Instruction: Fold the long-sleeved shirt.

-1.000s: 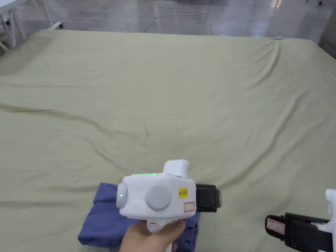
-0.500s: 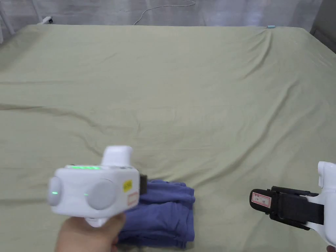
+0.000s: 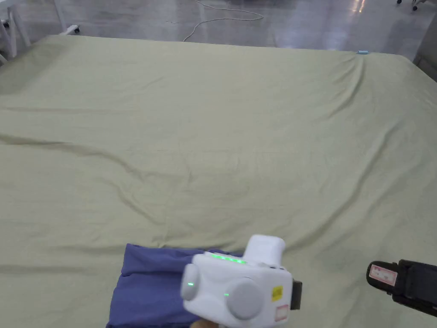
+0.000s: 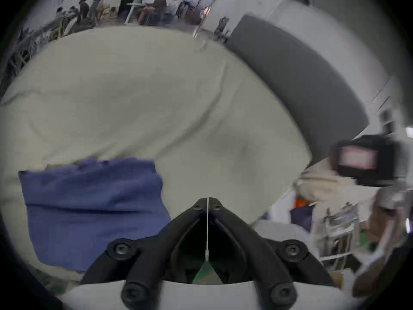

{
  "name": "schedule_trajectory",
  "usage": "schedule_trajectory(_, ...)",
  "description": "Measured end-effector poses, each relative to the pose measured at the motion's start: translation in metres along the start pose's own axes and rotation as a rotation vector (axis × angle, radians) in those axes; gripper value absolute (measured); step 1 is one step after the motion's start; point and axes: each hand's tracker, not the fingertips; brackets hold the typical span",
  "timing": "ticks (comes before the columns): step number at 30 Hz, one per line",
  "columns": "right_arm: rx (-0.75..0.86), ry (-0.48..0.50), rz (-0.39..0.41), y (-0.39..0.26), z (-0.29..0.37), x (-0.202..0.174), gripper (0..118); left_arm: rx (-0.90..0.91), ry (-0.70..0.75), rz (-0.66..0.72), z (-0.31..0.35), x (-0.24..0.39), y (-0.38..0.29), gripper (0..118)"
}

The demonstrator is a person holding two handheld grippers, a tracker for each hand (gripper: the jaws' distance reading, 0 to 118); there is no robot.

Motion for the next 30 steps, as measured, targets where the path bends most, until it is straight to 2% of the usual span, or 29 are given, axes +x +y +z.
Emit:
schedule_trajectory(3, 0.012, 0.005, -0.022, 0.01, -0.025, -0.018, 0, 0.133, -0.057, 0.059, 0.077, -0.043, 0.017, 0)
schedule_trajectory(5, -0.039, 0.015, -0.019, 0.012, -0.056, -0.038, 0, 0.182, 0.044, 0.103, 0.115, -0.082, 0.024, 0)
schedule_trajectory(7, -0.158, -0.062, 0.03, 0.009, -0.101, -0.061, 0, 0.199, 0.198, 0.124, 0.142, -0.115, 0.024, 0)
schedule_trajectory(9, -0.211, -0.05, 0.07, -0.003, -0.146, -0.079, 0, 0.166, 0.314, 0.128, 0.156, -0.148, 0.022, 0)
schedule_trajectory(12, -0.353, -0.072, 0.048, -0.025, -0.21, -0.084, 0, 0.124, 0.356, 0.233, 0.164, -0.182, 0.01, 0)
schedule_trajectory(14, -0.416, -0.155, 0.058, -0.041, -0.244, -0.082, 0, 0.104, 0.354, 0.267, 0.162, -0.197, 0.002, 0)
schedule_trajectory(16, -0.491, -0.292, 0.144, -0.06, -0.273, -0.073, 0, 0.085, 0.352, 0.282, 0.158, -0.204, -0.005, 0)
schedule_trajectory(18, -0.393, -0.243, 0.168, -0.059, -0.271, -0.072, 0, 0.069, 0.358, 0.296, 0.152, -0.209, -0.01, 0)
schedule_trajectory(20, -0.448, -0.247, 0.14, -0.05, -0.267, -0.075, 0, 0.07, 0.322, 0.346, 0.147, -0.217, -0.013, 3)
schedule_trajectory(21, -0.447, -0.243, 0.136, -0.048, -0.267, -0.073, 0, 0.093, 0.303, 0.373, 0.144, -0.221, -0.014, 21)
schedule_trajectory(22, -0.454, -0.236, 0.142, -0.049, -0.269, -0.07, 0, 0.119, 0.283, 0.391, 0.142, -0.225, -0.015, 65)
schedule_trajectory(23, -0.458, -0.225, 0.143, -0.048, -0.268, -0.068, 0, 0.126, 0.253, 0.396, 0.134, -0.231, -0.016, 94)
schedule_trajectory(24, -0.458, -0.213, 0.134, -0.047, -0.267, -0.065, 0, 0.12, 0.233, 0.393, 0.128, -0.235, -0.018, 109)
schedule_trajectory(28, -0.448, -0.152, 0.055, -0.046, -0.263, -0.052, 0, 0.04, 0.141, 0.438, 0.082, -0.26, -0.023, 111)
schedule_trajectory(30, -0.435, -0.126, 0.015, -0.047, -0.261, -0.046, 0, -0.105, 0.023, 0.47, 0.05, -0.271, -0.026, 110)
